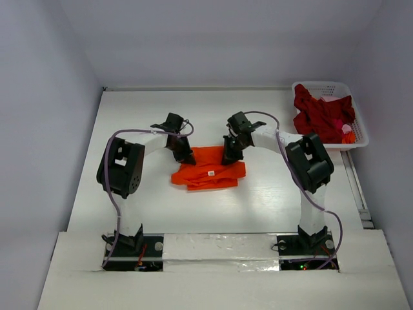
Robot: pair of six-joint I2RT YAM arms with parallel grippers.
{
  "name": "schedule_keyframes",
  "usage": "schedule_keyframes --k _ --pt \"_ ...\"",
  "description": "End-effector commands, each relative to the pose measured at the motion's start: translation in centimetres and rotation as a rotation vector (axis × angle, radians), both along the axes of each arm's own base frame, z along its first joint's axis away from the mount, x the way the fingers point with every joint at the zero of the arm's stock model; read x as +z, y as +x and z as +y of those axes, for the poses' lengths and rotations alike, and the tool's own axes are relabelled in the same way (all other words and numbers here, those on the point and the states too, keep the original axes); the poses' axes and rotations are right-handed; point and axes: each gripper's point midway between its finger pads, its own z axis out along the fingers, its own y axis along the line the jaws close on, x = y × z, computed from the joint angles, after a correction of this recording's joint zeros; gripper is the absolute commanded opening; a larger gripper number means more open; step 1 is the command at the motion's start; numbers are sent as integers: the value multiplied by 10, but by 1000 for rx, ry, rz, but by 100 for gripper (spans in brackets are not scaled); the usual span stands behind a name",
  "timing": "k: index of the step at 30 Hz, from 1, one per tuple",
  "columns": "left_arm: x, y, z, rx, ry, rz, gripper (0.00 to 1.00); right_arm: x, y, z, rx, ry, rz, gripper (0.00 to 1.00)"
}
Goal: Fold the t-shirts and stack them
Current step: Smooth out wrinkles on the folded tshirt
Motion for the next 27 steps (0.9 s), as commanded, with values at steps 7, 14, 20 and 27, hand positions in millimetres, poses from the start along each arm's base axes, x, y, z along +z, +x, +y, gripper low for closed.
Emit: schedule_keyframes --k 7,14,20,27 --pt "-11 7 21 8 110 2 0 29 8 -8 11 -6 -71 0" --pt "10 22 23 28 131 -52 0 57 17 -14 12 -31 -148 0" --pt "35 36 34 56 153 -104 0 58 15 -13 13 -22 -136 0" --pt "78 40 29 58 110 -167 3 63 3 -16 20 -5 -134 0"
